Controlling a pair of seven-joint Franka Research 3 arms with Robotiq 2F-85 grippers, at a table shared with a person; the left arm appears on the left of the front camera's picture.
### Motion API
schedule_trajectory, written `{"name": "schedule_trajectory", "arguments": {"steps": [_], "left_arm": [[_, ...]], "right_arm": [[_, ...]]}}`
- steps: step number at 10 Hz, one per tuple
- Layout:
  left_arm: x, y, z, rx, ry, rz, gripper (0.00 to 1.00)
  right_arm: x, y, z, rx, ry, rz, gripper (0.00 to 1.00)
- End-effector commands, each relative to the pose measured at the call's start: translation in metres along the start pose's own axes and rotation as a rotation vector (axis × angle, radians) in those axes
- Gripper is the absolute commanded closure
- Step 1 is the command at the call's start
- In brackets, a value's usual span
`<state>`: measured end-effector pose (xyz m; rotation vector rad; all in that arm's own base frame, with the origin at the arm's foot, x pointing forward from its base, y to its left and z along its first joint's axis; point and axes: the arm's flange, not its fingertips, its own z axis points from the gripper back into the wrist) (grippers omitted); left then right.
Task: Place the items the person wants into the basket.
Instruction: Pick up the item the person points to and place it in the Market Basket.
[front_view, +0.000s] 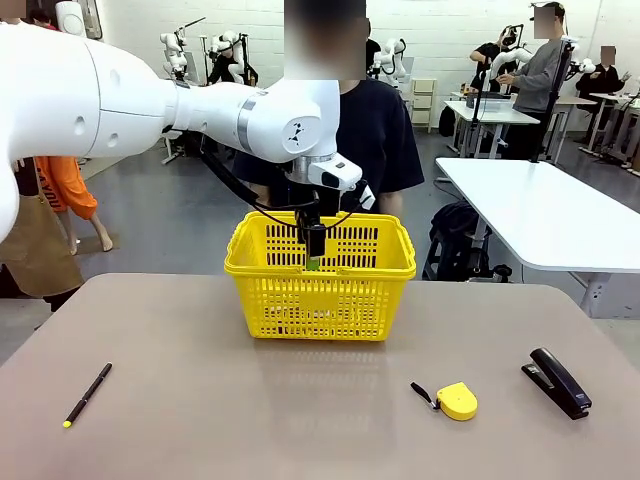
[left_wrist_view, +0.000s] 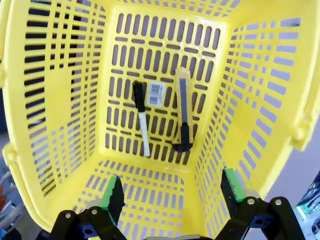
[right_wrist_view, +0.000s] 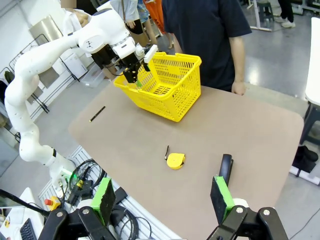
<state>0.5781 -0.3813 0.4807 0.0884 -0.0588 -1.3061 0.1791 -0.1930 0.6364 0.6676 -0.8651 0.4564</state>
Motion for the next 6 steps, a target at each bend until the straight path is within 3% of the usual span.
{"name": "schedule_trajectory", "arguments": {"steps": [1,3,5,6], "left_arm": [[-0.059,-0.045,0.048,-0.013,0.05,0.074,0.0],[-0.169,-0.093,0.109,0.063,-0.012,0.171,0.0],[-0.288,-0.133,0.122,0.077,-0.09,0.268,0.0],[-0.325,-0.154,0.113,0.088,-0.128,0.321,0.0]], "right_arm": [[0.001,-0.001,-0.003,0.02,-0.014,0.014,0.0],[0.001,-0.001,-0.003,0.02,-0.014,0.014,0.0],[0.001,-0.001,-0.003,0.02,-0.014,0.014,0.0],[0.001,-0.001,-0.003,0.02,-0.014,0.014,0.0]]}}
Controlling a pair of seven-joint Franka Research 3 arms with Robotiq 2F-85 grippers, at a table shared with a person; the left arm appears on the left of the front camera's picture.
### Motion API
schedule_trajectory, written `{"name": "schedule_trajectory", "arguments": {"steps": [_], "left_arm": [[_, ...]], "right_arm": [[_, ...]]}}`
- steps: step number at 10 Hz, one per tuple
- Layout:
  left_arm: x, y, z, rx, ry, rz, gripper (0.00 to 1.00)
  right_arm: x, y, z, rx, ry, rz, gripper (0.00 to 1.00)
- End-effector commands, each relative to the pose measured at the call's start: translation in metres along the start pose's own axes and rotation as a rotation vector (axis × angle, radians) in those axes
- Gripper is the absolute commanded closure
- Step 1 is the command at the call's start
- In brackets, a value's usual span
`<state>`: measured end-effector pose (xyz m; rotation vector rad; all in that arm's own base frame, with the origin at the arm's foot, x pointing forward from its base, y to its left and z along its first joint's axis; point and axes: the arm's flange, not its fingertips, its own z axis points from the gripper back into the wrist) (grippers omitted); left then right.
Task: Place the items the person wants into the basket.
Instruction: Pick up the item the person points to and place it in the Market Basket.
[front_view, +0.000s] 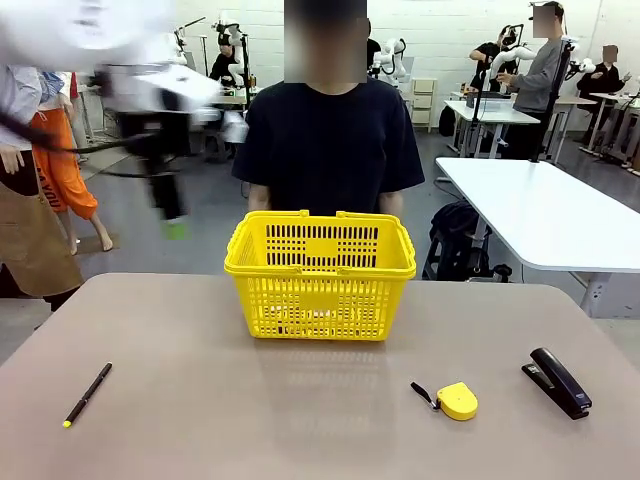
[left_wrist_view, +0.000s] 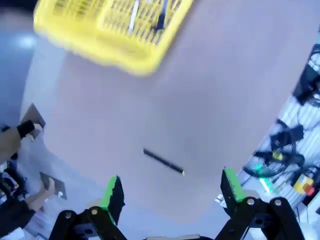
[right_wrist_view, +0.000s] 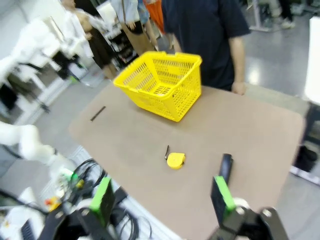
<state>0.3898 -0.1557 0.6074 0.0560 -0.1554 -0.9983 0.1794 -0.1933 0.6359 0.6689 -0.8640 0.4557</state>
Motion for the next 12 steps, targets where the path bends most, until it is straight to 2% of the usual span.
{"name": "schedule_trajectory", "arguments": {"steps": [1,3,5,6,12], "left_arm": [[-0.098,-0.023,-0.022,0.044,-0.086,0.051,0.0],[-0.121,-0.024,-0.04,0.027,-0.137,0.11,0.0],[-0.112,-0.021,-0.038,0.025,-0.131,0.186,0.0],[-0.138,-0.021,-0.037,0.005,-0.121,0.118,0.0],[-0.138,-0.021,-0.037,0.005,-0.121,0.118,0.0]], "right_arm": [[0.001,0.0,-0.002,0.019,-0.014,0.016,0.0],[0.001,0.0,-0.002,0.019,-0.014,0.016,0.0],[0.001,0.0,-0.002,0.019,-0.014,0.016,0.0],[0.001,0.0,-0.002,0.019,-0.014,0.016,0.0],[0.001,0.0,-0.002,0.019,-0.014,0.016,0.0]]}}
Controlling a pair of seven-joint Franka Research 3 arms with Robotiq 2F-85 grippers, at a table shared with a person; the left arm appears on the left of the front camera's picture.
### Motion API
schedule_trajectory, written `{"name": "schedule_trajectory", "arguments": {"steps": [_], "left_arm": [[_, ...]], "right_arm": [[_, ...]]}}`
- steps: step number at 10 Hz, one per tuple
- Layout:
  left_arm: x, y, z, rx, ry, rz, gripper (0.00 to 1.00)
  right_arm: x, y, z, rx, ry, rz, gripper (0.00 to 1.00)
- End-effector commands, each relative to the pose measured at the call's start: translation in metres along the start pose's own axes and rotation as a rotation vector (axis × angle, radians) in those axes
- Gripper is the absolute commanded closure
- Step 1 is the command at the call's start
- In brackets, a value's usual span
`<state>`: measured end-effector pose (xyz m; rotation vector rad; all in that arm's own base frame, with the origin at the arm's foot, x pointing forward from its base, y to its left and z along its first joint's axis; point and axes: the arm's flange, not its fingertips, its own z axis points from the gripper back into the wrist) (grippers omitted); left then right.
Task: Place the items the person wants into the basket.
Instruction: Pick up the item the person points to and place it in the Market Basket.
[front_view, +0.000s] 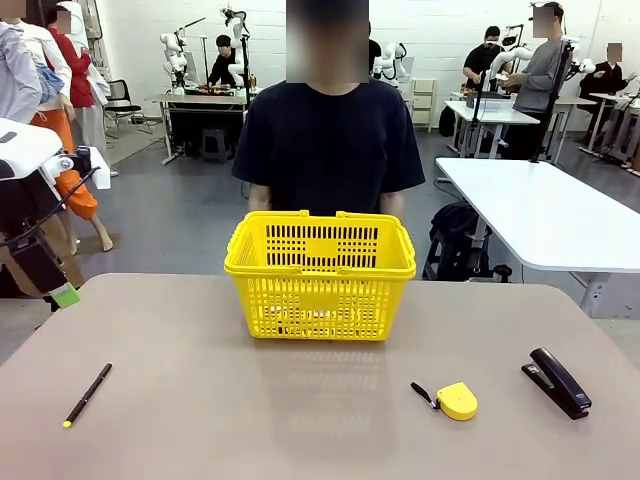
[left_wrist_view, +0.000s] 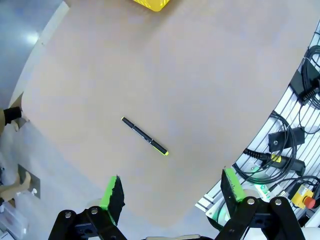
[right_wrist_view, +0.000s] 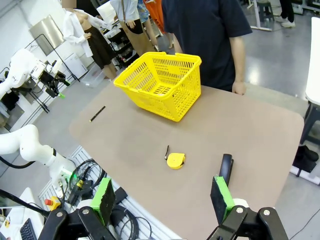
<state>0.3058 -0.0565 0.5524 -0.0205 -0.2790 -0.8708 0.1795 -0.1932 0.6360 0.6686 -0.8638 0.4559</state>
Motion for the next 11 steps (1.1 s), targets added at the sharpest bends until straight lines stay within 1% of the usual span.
{"name": "schedule_trajectory", "arguments": {"steps": [1,2,3,4,5,6,7,8,9,10,11], "left_arm": [[0.0,0.0,0.0,0.0,0.0,0.0,0.0],[-0.018,0.033,0.029,-0.203,-0.102,-0.098,0.0],[-0.046,0.043,0.047,-0.304,-0.22,-0.159,0.0],[-0.077,0.049,0.07,-0.336,-0.34,-0.221,0.0],[-0.091,0.083,0.098,-0.383,-0.438,-0.345,0.0],[-0.116,0.112,0.114,-0.382,-0.529,-0.404,0.0],[-0.154,0.117,0.118,-0.356,-0.624,-0.354,0.0],[-0.183,0.131,0.13,-0.303,-0.68,-0.309,0.0],[-0.199,0.147,0.137,-0.268,-0.713,-0.249,0.0],[-0.21,0.153,0.135,-0.234,-0.721,-0.189,0.0],[-0.223,0.153,0.129,-0.217,-0.74,-0.168,0.0]], "right_arm": [[0.001,0.0,-0.002,0.019,-0.014,0.016,0.0],[0.001,0.0,-0.002,0.019,-0.014,0.016,0.0],[0.001,0.0,-0.002,0.019,-0.014,0.016,0.0],[0.001,0.0,-0.002,0.019,-0.014,0.016,0.0],[0.001,0.0,-0.002,0.019,-0.014,0.016,0.0],[0.001,0.0,-0.002,0.019,-0.014,0.016,0.0],[0.001,0.0,-0.002,0.019,-0.014,0.016,0.0],[0.001,0.0,-0.002,0.019,-0.014,0.016,0.0],[0.001,0.0,-0.002,0.019,-0.014,0.016,0.0],[0.001,0.0,-0.002,0.019,-0.014,0.016,0.0],[0.001,0.0,-0.002,0.019,-0.014,0.016,0.0]]}}
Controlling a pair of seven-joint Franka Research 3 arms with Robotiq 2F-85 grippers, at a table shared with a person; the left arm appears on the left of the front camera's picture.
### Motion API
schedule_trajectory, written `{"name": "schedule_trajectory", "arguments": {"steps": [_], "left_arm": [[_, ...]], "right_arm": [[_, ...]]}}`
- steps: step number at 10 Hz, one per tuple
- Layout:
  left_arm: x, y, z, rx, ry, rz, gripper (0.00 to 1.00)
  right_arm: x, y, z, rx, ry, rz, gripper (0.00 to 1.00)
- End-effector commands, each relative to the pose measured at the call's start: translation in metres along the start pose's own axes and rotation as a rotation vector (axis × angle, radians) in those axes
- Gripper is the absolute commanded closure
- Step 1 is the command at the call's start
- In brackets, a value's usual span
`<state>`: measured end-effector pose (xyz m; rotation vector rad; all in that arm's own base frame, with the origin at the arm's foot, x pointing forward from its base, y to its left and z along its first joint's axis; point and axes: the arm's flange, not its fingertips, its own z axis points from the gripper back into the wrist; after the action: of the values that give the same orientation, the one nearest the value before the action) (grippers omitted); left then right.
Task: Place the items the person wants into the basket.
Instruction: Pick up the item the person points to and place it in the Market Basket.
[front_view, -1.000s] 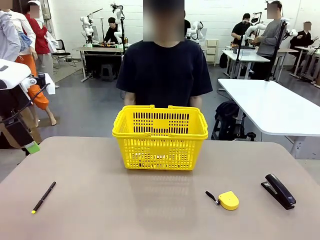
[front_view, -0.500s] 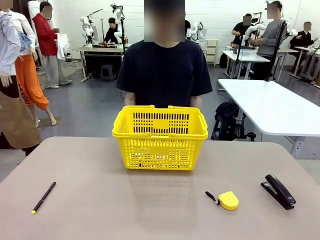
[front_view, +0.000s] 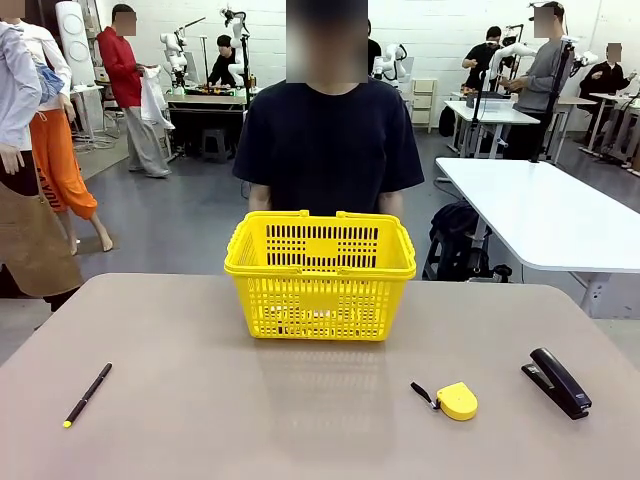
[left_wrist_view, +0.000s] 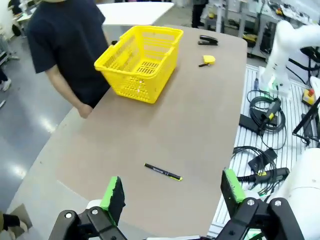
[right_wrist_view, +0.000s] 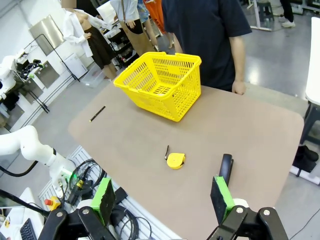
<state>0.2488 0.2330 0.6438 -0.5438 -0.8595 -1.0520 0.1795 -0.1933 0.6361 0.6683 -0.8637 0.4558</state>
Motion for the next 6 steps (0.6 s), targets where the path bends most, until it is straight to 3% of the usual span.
{"name": "schedule_trajectory", "arguments": {"steps": [1,4,6], "left_arm": [[-0.013,0.004,-0.009,0.017,-0.038,0.005,0.0],[-0.018,0.001,-0.012,0.041,-0.008,0.071,0.0],[-0.017,0.013,-0.003,0.023,-0.028,0.046,0.0]], "right_arm": [[0.001,0.0,-0.002,0.02,-0.015,0.016,0.0],[0.001,0.0,-0.002,0.02,-0.015,0.016,0.0],[0.001,0.0,-0.002,0.02,-0.015,0.016,0.0]]}}
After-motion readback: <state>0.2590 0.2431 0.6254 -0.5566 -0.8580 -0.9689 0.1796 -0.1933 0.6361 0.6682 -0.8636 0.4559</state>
